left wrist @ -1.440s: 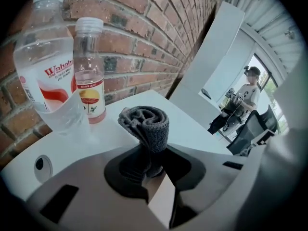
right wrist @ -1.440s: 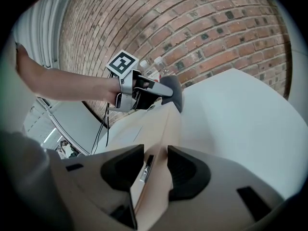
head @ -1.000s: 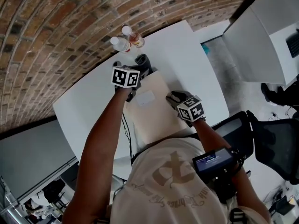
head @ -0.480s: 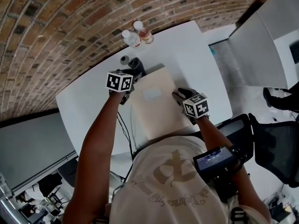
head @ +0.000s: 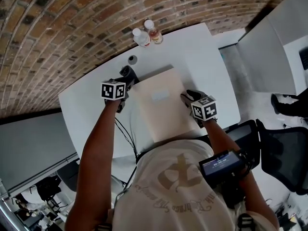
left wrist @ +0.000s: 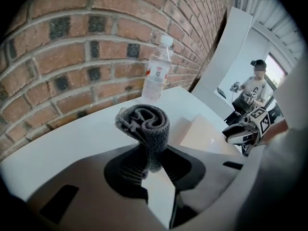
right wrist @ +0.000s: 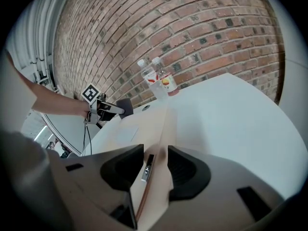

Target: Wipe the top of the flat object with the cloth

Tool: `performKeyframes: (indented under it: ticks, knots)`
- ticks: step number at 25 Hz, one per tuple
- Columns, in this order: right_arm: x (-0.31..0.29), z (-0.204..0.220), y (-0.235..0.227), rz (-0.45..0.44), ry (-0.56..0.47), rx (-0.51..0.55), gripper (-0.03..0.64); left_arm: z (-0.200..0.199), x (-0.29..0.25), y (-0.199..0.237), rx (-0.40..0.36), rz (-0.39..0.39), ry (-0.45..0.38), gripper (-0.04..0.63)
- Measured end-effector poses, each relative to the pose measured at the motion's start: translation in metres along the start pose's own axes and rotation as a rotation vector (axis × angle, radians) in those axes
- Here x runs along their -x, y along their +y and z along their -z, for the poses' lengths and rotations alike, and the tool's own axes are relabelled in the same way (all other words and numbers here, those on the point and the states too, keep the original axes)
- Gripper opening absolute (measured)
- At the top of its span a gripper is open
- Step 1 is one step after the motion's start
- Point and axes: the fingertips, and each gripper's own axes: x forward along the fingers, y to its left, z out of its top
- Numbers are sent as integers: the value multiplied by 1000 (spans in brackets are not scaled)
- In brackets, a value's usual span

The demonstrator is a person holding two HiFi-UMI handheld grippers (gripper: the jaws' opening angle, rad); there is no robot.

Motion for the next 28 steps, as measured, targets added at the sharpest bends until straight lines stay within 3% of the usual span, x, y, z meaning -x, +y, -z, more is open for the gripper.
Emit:
performKeyframes:
  ticks: [6, 10, 12, 14, 18, 22, 28]
  knots:
    - [-1, 0, 0, 9, -4, 4, 166, 11, 17, 20, 70, -57, -21, 97]
    - [-1, 2, 0, 13, -3, 2, 166, 15, 34, 30, 74, -189, -57, 97]
    - [-1, 4, -1, 14, -1, 1, 166, 10, 44, 29, 79, -218, -94, 97]
    - [-1, 3, -1, 11, -3, 6, 166, -1, 51, 16, 89, -179, -140, 97]
    - [-1, 3, -1, 5, -2, 9, 166, -25, 52, -29, 104, -18, -200, 97]
    - [-2, 3, 0, -12, 0, 2, 166, -40, 37, -82, 115, 130, -194, 97]
    - [-2, 2, -1, -29, 4, 19, 166, -62, 3, -149, 116, 261, -153, 97]
